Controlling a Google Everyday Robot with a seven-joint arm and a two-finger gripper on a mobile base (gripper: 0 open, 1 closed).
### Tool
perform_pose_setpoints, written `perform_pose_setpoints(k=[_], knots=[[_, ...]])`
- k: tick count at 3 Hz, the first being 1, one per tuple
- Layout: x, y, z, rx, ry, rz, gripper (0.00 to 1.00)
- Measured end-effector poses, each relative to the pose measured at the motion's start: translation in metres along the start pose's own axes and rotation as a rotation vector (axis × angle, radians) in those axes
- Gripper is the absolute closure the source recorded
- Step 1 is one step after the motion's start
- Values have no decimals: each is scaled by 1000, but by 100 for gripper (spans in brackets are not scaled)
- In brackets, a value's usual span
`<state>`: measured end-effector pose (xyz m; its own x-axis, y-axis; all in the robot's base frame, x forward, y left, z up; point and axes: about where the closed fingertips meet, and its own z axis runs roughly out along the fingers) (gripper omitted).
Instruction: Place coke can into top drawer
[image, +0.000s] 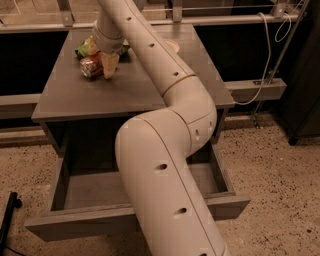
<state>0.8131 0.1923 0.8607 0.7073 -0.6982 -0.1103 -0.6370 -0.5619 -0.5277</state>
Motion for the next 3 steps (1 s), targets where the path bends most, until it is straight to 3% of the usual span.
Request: perform_pose_setpoints(k=[1, 2, 3], knots=[[-6, 2, 2, 6, -56, -11, 37], [-21, 3, -18, 12, -104, -95, 62], [-27, 15, -28, -18, -113, -136, 88]])
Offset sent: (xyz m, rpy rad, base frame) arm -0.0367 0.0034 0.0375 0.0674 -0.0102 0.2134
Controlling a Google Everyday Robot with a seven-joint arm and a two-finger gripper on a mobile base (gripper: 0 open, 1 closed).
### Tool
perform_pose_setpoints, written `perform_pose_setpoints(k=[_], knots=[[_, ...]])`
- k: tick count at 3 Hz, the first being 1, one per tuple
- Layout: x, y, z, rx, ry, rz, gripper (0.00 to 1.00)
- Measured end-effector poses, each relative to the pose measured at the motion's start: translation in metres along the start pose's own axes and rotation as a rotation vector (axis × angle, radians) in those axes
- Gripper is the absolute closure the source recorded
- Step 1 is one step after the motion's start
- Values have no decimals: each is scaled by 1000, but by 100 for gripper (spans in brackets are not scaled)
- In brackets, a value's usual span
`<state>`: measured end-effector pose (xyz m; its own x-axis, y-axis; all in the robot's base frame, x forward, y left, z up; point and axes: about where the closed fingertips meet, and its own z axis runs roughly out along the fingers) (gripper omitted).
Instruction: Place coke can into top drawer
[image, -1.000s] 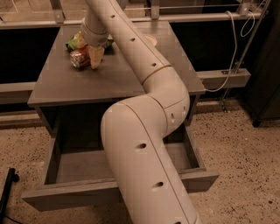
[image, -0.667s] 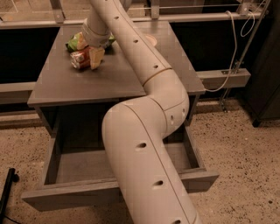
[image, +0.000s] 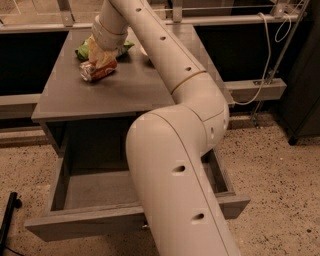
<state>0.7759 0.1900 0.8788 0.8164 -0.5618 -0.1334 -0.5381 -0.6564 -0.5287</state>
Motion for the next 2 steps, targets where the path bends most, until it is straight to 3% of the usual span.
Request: perform_pose_setpoints(k=[1, 2], knots=[[-4, 7, -3, -19, -1, -11, 85], [-8, 13, -22, -32, 26, -14, 58]])
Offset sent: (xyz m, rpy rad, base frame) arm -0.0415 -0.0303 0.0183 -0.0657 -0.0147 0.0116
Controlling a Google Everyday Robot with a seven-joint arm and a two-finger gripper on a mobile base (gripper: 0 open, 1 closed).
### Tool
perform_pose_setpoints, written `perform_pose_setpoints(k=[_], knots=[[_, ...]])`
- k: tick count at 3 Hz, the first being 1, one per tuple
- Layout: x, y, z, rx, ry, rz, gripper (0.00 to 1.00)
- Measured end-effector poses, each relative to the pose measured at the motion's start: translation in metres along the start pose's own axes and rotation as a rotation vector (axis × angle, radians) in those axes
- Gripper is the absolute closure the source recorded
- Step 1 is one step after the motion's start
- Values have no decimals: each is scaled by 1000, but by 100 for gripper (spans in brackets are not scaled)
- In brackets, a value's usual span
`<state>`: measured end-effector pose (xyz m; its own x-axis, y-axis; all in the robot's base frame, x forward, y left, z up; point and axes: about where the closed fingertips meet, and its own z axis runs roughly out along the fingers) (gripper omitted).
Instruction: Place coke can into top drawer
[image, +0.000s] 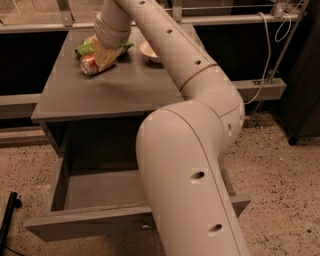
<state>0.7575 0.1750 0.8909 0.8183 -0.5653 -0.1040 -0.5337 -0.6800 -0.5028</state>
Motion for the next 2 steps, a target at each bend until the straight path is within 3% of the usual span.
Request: perform_pose_setpoints(k=[1, 2], knots=[[-4, 4, -15, -6, 26, 16, 35], [-3, -2, -18, -21, 74, 38, 4]])
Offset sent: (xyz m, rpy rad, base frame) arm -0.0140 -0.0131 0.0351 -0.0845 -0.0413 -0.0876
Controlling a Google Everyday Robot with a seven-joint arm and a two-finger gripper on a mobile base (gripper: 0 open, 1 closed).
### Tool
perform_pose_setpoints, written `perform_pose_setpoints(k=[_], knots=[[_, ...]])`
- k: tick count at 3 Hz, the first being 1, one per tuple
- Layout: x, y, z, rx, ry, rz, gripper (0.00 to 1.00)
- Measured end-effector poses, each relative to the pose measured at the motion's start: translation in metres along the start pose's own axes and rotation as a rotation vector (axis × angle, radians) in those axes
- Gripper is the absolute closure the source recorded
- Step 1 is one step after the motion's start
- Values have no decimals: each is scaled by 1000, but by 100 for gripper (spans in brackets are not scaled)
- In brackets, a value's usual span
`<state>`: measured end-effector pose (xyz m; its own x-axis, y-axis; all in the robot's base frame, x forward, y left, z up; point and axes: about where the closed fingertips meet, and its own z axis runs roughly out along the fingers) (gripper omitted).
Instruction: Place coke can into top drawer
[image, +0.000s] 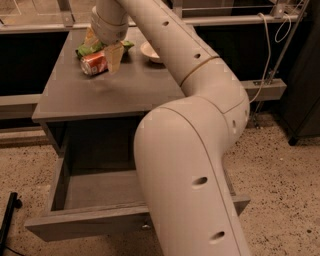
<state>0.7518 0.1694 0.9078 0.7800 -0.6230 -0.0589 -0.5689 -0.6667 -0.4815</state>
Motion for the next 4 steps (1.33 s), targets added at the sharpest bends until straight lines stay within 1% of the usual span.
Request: perform_pose_setpoints(k=[1, 2, 4], knots=[[8, -10, 1, 14, 22, 32, 0], [17, -20, 14, 18, 42, 76, 1], [28, -30, 40, 22, 58, 131, 27]])
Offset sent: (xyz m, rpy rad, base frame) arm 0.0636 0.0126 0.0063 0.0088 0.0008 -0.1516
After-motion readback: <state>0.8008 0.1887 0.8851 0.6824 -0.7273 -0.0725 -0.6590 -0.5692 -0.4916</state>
